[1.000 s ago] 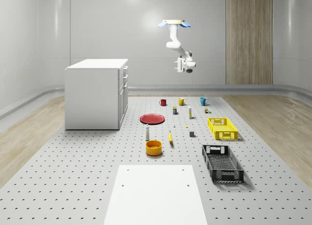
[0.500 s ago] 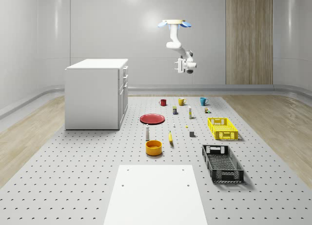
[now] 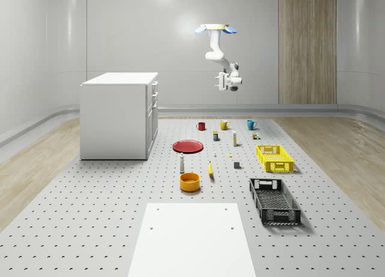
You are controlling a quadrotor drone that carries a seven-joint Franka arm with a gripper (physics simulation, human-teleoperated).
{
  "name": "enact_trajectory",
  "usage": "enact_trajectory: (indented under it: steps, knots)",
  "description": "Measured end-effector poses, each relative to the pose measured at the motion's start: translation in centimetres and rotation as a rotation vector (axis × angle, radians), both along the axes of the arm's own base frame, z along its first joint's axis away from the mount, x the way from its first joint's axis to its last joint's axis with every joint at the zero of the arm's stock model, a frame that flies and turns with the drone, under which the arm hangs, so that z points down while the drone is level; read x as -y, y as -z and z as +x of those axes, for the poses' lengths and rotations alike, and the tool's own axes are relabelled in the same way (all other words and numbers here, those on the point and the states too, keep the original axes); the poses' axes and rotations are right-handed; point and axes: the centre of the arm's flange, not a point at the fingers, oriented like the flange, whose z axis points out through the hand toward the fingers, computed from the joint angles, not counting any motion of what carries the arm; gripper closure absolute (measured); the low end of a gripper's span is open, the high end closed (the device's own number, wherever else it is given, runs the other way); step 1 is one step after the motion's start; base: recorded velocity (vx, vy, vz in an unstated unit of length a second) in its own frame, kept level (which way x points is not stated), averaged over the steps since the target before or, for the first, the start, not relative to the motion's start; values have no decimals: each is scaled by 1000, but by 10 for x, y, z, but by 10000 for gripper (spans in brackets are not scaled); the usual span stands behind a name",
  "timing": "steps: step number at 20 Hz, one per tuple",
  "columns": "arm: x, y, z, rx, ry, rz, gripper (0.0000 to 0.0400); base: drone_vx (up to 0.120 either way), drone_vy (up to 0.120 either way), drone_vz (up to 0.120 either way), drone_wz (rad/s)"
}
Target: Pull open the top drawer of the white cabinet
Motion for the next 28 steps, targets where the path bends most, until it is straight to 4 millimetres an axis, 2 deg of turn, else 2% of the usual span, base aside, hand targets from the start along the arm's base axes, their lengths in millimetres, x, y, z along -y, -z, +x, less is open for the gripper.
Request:
enact_trajectory:
  steps: [10, 28]
  knots:
    - [-48, 0, 0, 0, 0, 0, 95, 0, 0, 0, 0]
    - [-151, 0, -1, 0, 0, 1, 95, 0, 0, 0, 0]
